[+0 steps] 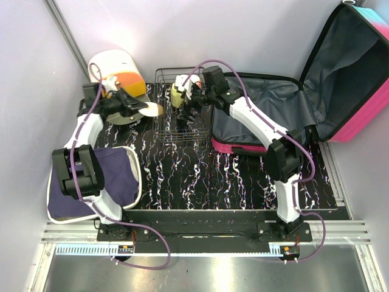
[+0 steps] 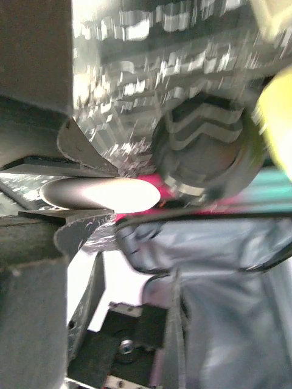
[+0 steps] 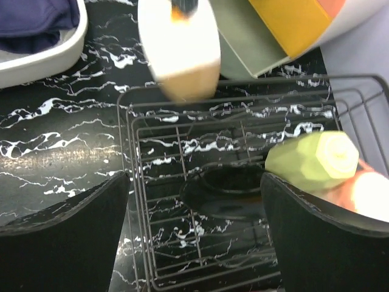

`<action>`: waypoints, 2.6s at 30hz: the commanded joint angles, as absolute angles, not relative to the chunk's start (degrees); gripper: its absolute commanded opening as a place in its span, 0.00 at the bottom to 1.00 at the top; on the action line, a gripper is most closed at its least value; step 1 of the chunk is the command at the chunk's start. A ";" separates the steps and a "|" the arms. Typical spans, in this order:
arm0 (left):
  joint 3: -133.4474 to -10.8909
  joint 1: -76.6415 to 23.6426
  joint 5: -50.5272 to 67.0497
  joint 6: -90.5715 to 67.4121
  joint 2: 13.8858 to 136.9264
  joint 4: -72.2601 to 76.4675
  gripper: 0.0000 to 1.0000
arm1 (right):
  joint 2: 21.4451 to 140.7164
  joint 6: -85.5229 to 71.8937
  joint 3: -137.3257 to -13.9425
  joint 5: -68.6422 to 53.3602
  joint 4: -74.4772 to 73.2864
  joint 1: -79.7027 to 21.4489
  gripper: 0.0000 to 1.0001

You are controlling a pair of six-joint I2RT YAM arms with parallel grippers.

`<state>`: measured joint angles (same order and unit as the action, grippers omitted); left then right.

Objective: Open, take out, and arrange the luggage

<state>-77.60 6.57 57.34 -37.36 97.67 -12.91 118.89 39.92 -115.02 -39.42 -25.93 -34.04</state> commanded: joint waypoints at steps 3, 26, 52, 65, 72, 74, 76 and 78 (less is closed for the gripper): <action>-75.06 17.66 41.06 -39.73 94.03 -3.88 0.00 | 114.17 36.04 -110.48 -34.37 -21.36 -31.91 0.98; -85.43 20.92 29.88 -42.37 112.59 3.44 0.46 | 117.51 36.12 -116.54 -32.08 -29.00 -29.44 0.99; -77.60 4.58 12.95 21.23 99.13 -22.85 0.08 | 114.96 36.30 -112.24 -31.64 -28.92 -28.92 0.99; -89.21 1.14 -5.80 40.24 117.06 -13.81 0.02 | 114.35 35.86 -110.92 -30.24 -28.30 -28.65 0.99; -87.54 1.32 -6.77 46.66 118.91 -0.54 0.01 | 115.05 35.42 -111.53 -29.88 -28.21 -28.21 0.99; -88.15 1.32 -7.12 48.07 120.14 2.80 0.01 | 115.49 35.51 -111.97 -29.88 -28.21 -28.13 1.00; -88.33 1.49 -7.82 50.79 121.63 6.74 0.01 | 115.75 35.51 -112.32 -29.80 -28.30 -27.86 0.99; -89.29 1.49 -7.82 52.29 122.78 7.47 0.01 | 116.01 35.42 -112.67 -29.71 -28.21 -27.69 0.99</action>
<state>-86.65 0.78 -5.04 46.17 120.51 -3.38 118.02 35.88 -110.96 -30.55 -29.80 -28.36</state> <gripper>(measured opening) 0.024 0.993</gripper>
